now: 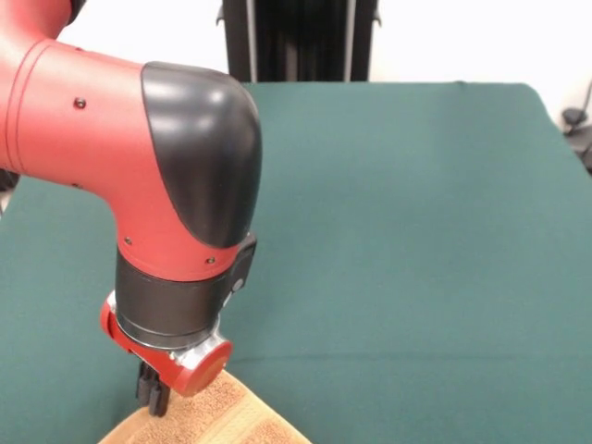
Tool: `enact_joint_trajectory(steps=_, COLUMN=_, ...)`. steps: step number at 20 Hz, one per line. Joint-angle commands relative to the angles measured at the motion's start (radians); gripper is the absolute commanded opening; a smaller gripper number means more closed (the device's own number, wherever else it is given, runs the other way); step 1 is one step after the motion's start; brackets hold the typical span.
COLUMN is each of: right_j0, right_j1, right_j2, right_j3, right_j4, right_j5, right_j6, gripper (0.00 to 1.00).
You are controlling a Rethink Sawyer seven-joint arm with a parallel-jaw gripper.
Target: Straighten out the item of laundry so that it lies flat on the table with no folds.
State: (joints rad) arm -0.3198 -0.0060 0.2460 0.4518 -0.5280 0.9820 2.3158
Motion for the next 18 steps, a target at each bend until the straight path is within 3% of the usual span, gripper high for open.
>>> enact_joint_trajectory(steps=1, right_j0=0.034, right_j1=0.072, right_j2=0.055, right_j3=0.110, right_j4=-0.002, right_j5=-0.062, right_j6=-0.184, gripper=0.00)
enact_joint_trajectory(steps=12, right_j0=0.036, right_j1=0.067, right_j2=0.048, right_j3=0.124, right_j4=0.002, right_j5=-0.068, right_j6=-0.168, gripper=0.00)
enact_joint_trajectory(steps=18, right_j0=0.025, right_j1=0.016, right_j2=0.021, right_j3=0.244, right_j4=0.012, right_j5=-0.128, right_j6=-0.138, gripper=0.00)
